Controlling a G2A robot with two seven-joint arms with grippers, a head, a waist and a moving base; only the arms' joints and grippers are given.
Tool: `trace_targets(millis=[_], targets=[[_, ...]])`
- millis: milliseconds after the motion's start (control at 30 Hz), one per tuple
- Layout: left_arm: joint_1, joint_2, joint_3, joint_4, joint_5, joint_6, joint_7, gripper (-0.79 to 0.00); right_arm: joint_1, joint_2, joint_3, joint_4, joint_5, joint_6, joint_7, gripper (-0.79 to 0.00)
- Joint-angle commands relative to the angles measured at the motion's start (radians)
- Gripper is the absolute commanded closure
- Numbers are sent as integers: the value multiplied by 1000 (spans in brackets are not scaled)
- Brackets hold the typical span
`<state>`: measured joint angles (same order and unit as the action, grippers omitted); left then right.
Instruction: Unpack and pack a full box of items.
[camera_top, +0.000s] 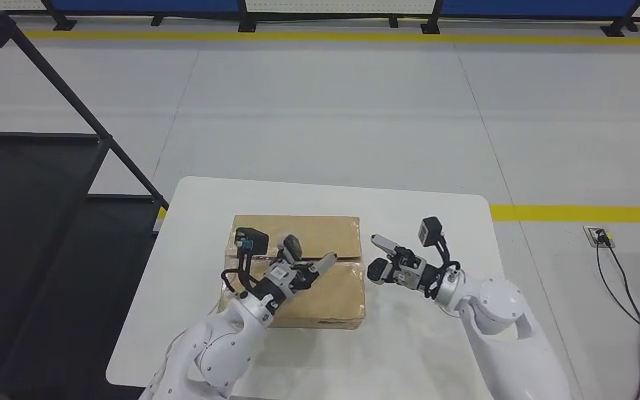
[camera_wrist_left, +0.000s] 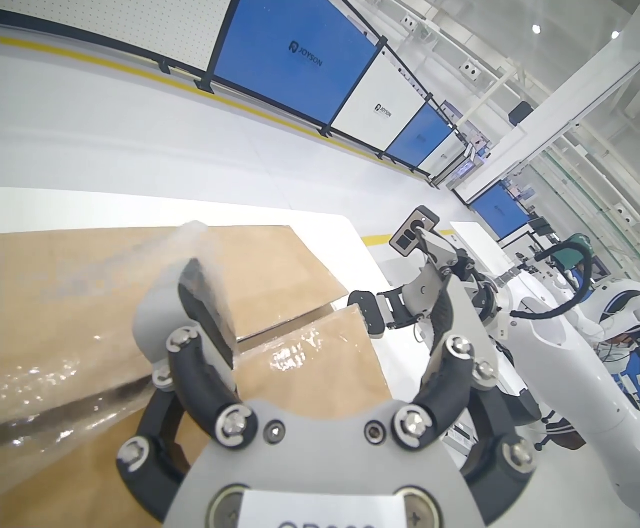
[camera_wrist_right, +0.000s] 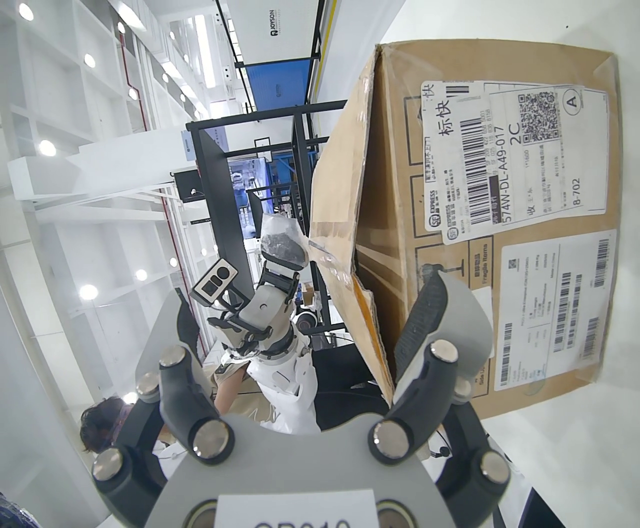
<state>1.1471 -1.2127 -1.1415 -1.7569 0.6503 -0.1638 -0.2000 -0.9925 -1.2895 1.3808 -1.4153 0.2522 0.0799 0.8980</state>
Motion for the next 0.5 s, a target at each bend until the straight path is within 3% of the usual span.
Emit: trace_targets(millis=[0,467], targets=[[2,-1,4,-1,5,-2,1,-785,-1,2,0,0,2,-1,0,-785],[-22,-15,51,21,55,-9,-19,-785,-23,16,14,5,31,-22,-12,-785]])
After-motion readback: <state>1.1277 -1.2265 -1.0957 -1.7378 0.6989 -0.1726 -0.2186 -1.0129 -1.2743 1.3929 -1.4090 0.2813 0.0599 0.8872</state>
